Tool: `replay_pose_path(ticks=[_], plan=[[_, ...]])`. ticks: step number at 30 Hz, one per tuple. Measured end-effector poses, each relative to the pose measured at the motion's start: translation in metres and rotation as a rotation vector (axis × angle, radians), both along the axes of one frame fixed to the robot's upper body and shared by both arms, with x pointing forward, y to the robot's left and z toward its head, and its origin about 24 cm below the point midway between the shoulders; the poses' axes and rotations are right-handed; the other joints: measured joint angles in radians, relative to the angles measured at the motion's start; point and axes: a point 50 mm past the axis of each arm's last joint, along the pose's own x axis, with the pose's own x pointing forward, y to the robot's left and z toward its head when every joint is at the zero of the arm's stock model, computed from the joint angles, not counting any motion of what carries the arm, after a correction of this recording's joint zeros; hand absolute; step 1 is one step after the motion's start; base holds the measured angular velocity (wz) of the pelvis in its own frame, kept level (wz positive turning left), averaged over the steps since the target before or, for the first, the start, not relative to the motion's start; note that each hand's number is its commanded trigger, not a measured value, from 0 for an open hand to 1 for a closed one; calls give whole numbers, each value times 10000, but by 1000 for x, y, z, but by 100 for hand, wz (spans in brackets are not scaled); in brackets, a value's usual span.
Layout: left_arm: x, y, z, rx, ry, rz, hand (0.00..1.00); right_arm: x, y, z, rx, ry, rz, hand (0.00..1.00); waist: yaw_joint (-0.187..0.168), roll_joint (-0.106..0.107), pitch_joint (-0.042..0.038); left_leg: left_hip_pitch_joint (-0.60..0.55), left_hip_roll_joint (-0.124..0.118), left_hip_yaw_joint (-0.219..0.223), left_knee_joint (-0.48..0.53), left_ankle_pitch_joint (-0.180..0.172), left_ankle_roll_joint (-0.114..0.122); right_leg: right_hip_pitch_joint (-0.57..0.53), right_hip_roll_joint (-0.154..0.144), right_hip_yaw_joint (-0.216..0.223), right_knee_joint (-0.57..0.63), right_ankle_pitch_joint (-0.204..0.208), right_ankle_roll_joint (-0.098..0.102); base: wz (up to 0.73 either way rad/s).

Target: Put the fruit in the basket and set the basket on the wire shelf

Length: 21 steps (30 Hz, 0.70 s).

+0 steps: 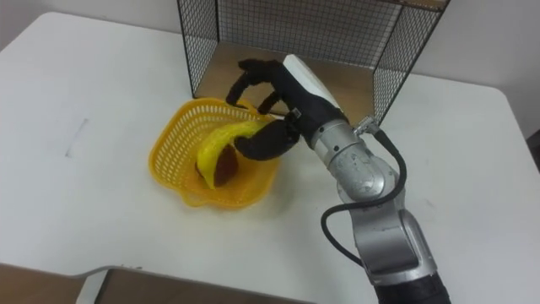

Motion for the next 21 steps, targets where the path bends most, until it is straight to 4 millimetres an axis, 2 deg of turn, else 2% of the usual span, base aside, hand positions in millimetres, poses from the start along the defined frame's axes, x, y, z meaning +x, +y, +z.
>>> replay_pose_path(ticks=[7,15,21], plan=[[0,0,0,-24,18,-4,0,3,-2,-6,-104,270,-104,0,4,-9,-5,8,-3,1,7,1,0,1,-6,-7,2,0,0,0],[-4,-1,-1,-28,158,-140,0,7,-4,-22,-262,988,-260,0,-5,-21,-7,27,-5,-27,7,1,1,15,-9,1,1,0,0,0],[-8,-1,-1,-61,262,-144,0,6,1,-25,-322,1041,-142,0,-57,-60,10,27,-5,-12,5,1,1,28,-13,-10,3,0,0,0]])
